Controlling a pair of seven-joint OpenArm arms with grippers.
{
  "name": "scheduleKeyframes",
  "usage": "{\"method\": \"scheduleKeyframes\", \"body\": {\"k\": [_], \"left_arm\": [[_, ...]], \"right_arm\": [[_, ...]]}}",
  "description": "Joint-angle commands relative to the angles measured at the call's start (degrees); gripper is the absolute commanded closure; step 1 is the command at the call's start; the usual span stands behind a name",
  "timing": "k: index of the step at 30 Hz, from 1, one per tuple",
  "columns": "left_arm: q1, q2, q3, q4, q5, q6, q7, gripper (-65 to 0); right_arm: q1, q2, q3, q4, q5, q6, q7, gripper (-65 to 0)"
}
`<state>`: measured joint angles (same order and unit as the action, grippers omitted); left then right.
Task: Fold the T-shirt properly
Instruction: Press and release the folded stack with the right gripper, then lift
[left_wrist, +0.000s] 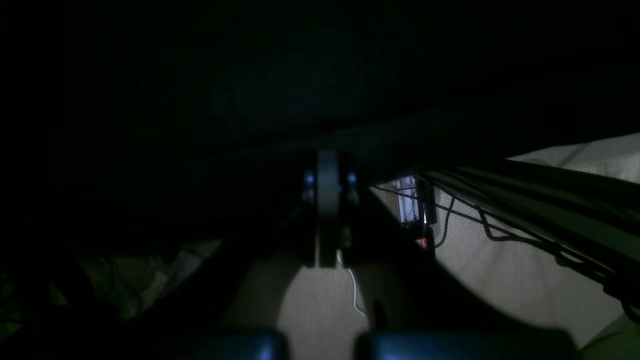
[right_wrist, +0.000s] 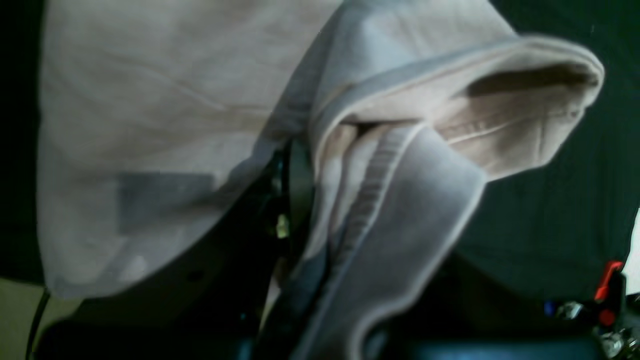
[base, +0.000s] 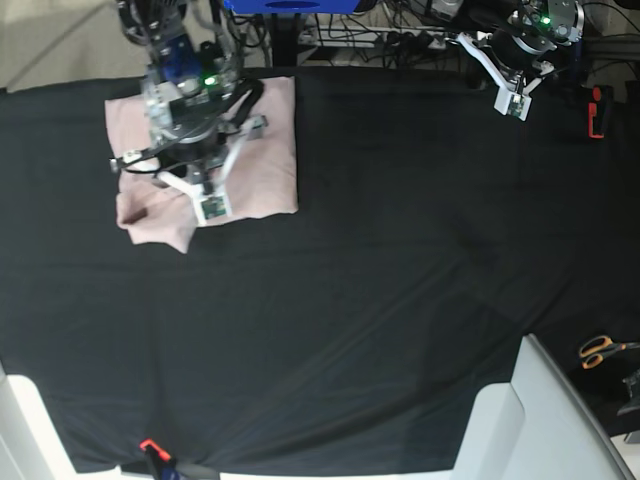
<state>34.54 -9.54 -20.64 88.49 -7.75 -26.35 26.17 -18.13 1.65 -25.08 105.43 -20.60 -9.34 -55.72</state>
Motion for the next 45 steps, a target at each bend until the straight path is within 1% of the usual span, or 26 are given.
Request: {"method": "scheduleKeyframes", "body": {"k": [1, 2, 6, 12, 15, 24, 26, 28, 29, 30, 33, 35, 36, 38, 45], "left_arm": [[0.5, -0.3, -0.2, 0.6, -0.1, -0.1, 0.0, 0.0], [0.5, -0.3, -0.2, 0.6, -0.1, -0.1, 0.0, 0.0], [0.3, -0.3, -0.2, 0.6, 0.0, -0.1, 0.0, 0.0], [0.2, -0.3, -0.2, 0.6, 0.0, -0.1, 0.0, 0.0], [0.2, -0.3, -0.2, 0.6, 0.0, -0.1, 0.0, 0.0], [0.2, -0.3, -0.2, 0.5, 0.0, -0.1, 0.0, 0.0], [0.2, -0.3, -0.2, 0.5, 0.0, -0.1, 0.0, 0.0], [0.2, -0.3, -0.2, 0.5, 0.0, -0.1, 0.0, 0.0], [0.2, -0.3, -0.2, 0.5, 0.0, -0.1, 0.0, 0.0], [0.3, -0.3, -0.2, 0.5, 0.0, -0.1, 0.0, 0.0], [0.3, -0.3, -0.2, 0.5, 0.0, -0.1, 0.0, 0.0], [0.4, -0.3, -0.2, 0.5, 0.0, -0.1, 0.0, 0.0], [0.4, -0.3, -0.2, 0.5, 0.0, -0.1, 0.0, 0.0], [0.5, -0.3, -0.2, 0.5, 0.0, -0.1, 0.0, 0.0], [0.3, -0.3, -0.2, 0.5, 0.0, -0.1, 0.0, 0.0]], "right_arm": [[0.2, -0.8, -1.2, 1.2, -1.0, -0.3, 0.2, -0.6], [-0.2, -1.2, -1.9, 1.2, -1.3, -0.7, -0.3, -0.6], [-0.9, -1.5, -5.1, 0.7, -1.2, -4.6, -0.5, -0.6], [-0.7, -1.5, -9.2, -0.2, -1.2, -8.3, -0.5, -0.6], [-0.6, -1.5, -10.2, -0.3, -1.2, -8.5, -0.5, -0.6], [-0.6, -1.5, -10.3, -1.0, -1.0, -8.5, 0.0, -0.6], [-0.6, -1.6, -10.3, -1.0, -1.0, -8.5, 0.1, -1.5], [-0.6, -2.4, -10.3, -1.0, -0.7, -8.5, 0.1, -1.8], [-0.6, -3.0, -10.2, -1.0, 0.1, -8.5, 0.1, -3.0], [-0.6, -3.2, -10.2, -1.0, 1.3, -8.5, 0.1, -5.7], [-0.1, -3.1, -10.2, -1.0, 5.8, -8.5, 1.8, -19.4], [0.0, -3.1, -10.2, -1.0, 7.8, -8.5, 3.2, -27.3], [0.0, -3.1, -10.2, -1.0, 8.9, -8.5, 3.5, -29.4], [0.2, -3.1, -10.2, -1.0, 11.3, -8.5, 3.6, -29.9], [2.1, -3.0, -10.5, -0.4, 23.2, -8.2, 3.5, -30.0]]}}
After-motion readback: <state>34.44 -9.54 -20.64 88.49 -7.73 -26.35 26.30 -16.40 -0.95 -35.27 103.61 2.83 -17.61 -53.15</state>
